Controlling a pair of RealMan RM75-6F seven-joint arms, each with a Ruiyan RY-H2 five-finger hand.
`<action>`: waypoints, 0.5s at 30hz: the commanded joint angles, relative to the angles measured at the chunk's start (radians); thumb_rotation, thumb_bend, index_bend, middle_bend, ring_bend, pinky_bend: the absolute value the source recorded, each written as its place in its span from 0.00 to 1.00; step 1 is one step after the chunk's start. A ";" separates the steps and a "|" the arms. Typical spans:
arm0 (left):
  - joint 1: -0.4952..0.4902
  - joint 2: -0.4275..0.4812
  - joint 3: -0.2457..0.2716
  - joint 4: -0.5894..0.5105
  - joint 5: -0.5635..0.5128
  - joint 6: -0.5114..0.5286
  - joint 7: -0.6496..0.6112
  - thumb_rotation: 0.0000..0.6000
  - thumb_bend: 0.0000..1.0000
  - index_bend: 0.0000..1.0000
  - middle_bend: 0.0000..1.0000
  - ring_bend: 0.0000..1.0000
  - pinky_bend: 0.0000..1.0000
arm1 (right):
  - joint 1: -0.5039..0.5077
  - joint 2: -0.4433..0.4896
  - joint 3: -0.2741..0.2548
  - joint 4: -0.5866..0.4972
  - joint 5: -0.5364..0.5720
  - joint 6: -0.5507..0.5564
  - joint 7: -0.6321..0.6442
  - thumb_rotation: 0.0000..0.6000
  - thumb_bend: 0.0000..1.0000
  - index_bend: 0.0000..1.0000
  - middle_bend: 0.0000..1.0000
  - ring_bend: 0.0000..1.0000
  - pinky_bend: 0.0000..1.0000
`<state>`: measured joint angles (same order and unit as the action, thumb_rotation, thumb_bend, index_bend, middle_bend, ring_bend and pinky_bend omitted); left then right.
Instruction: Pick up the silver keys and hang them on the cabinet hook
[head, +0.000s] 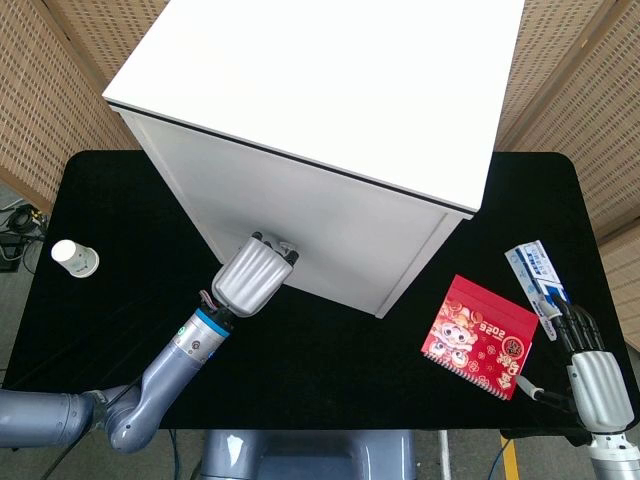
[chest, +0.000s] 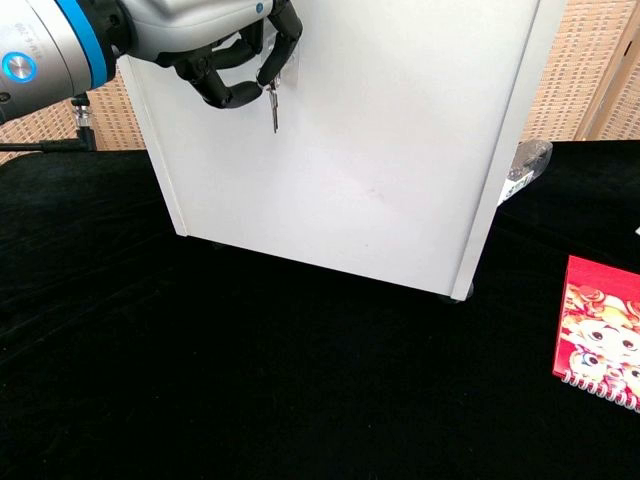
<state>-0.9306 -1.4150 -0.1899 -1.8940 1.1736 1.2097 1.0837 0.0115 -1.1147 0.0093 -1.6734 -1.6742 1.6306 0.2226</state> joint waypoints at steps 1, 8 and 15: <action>-0.004 -0.005 0.001 0.007 -0.007 -0.002 0.007 1.00 0.41 0.60 0.87 0.83 0.74 | 0.000 0.001 0.000 0.000 0.000 0.000 0.001 1.00 0.11 0.00 0.00 0.00 0.00; -0.011 -0.020 -0.003 0.017 -0.021 0.000 0.014 1.00 0.41 0.60 0.87 0.83 0.74 | 0.001 0.002 -0.001 -0.001 -0.002 -0.002 0.001 1.00 0.11 0.00 0.00 0.00 0.00; -0.013 -0.023 -0.005 0.021 -0.023 0.009 0.017 1.00 0.41 0.60 0.87 0.83 0.74 | 0.002 0.001 -0.002 0.000 -0.002 -0.004 0.000 1.00 0.11 0.00 0.00 0.00 0.00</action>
<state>-0.9433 -1.4374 -0.1941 -1.8726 1.1514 1.2180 1.1009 0.0131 -1.1137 0.0077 -1.6738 -1.6759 1.6264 0.2221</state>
